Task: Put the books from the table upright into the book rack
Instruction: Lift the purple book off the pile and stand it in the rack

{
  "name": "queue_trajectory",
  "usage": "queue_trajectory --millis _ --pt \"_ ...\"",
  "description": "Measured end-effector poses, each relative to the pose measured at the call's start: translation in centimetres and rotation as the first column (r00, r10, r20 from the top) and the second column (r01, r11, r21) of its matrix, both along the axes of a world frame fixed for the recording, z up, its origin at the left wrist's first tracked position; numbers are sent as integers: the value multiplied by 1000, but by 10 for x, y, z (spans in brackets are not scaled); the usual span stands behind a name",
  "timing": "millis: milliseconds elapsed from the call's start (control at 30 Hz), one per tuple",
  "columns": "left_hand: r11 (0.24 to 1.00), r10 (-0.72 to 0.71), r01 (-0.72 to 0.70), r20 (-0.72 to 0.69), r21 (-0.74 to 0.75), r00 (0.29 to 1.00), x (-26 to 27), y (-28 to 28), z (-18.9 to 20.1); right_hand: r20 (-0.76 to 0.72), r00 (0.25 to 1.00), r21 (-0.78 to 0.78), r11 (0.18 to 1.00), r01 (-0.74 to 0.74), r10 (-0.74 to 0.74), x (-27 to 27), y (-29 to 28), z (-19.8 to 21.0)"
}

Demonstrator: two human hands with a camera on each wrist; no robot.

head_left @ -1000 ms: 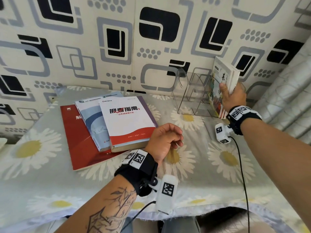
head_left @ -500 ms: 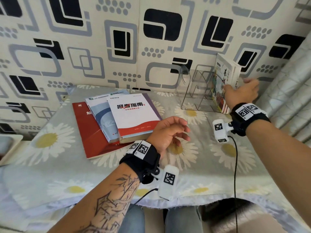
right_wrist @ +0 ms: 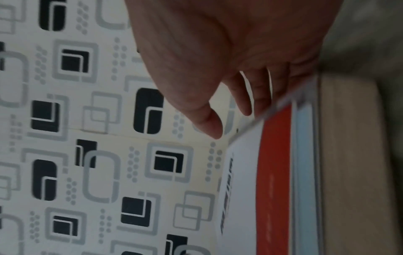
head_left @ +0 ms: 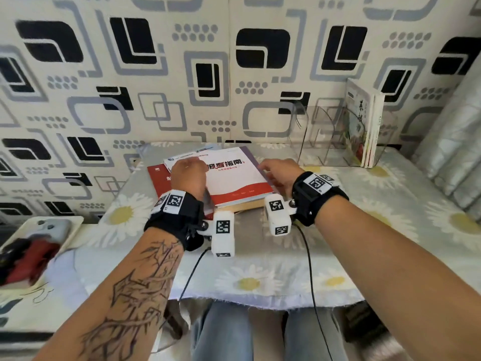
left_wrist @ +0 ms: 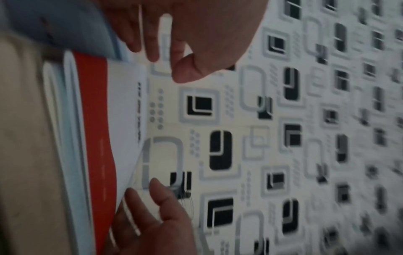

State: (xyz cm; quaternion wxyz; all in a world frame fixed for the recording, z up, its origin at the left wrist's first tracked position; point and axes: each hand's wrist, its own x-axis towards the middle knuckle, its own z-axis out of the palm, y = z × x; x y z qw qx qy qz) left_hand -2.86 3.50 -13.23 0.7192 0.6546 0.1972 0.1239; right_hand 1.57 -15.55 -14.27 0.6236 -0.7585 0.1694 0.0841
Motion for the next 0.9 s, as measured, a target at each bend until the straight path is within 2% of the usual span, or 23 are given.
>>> queue_trajectory --millis 67,100,133,167,267,400,500,633,800,900 --pt "982 -5 32 -147 185 989 -5 4 0 -30 999 -27 999 -36 36 -2 11 -3" --pt "974 -32 74 -197 213 980 -3 7 -2 -36 998 -35 998 -51 49 -1 14 -6" --pt "988 -70 99 -228 116 971 4 11 -4 -41 997 -45 997 -62 60 -1 16 -8" --pt "979 -152 181 -251 97 956 11 13 -3 -33 997 -50 996 -68 66 2 16 -12" --pt "995 -99 101 -228 -4 968 41 21 -28 -28 997 -96 992 -76 74 0 16 -14" --pt "990 -112 90 -226 -107 968 5 9 3 -27 993 -136 984 -115 113 -9 13 -10" --pt "987 -106 71 -246 -147 963 -2 4 10 -2 989 -79 986 -147 147 -11 9 -10" --pt "987 -126 95 -251 -131 960 -1 -2 12 44 987 15 988 -154 154 -15 3 -14" --pt "973 -229 223 -218 -55 949 2 -15 17 98 982 108 979 -173 163 -22 -6 -19" --pt "973 -231 228 -158 -35 960 -1 -29 15 134 980 127 979 -161 144 -26 -13 -17"
